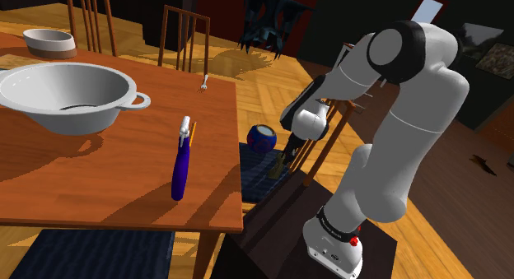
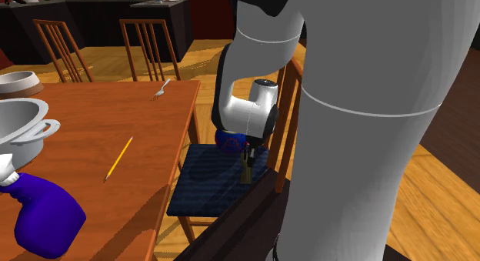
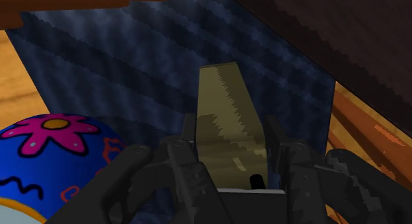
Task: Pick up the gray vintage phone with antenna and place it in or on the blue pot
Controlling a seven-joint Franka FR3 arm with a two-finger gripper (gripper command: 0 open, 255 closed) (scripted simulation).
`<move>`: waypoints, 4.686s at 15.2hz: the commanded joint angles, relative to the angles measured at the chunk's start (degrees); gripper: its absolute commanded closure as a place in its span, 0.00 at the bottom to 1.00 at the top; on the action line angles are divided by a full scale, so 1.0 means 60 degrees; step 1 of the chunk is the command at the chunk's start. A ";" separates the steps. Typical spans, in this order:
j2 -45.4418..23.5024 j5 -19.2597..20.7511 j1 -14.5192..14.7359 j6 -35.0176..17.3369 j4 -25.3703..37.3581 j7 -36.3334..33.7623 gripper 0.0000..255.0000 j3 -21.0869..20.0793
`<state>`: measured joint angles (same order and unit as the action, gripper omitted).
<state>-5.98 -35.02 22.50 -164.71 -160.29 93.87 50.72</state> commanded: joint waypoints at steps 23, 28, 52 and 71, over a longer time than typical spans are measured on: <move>0.5095 0.9344 -0.2906 0.3599 -0.0022 -0.6898 1.00 -0.1022; 0.5827 0.9467 -0.3138 0.4554 0.0217 -0.7095 1.00 -0.1418; 0.4399 0.7761 -0.1853 0.6756 0.3910 -0.6343 1.00 -0.1314; -0.1159 0.2942 -0.1421 0.6481 0.7456 -0.3039 1.00 -0.0378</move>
<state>-12.64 -16.96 14.06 -125.14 -115.09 75.36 48.60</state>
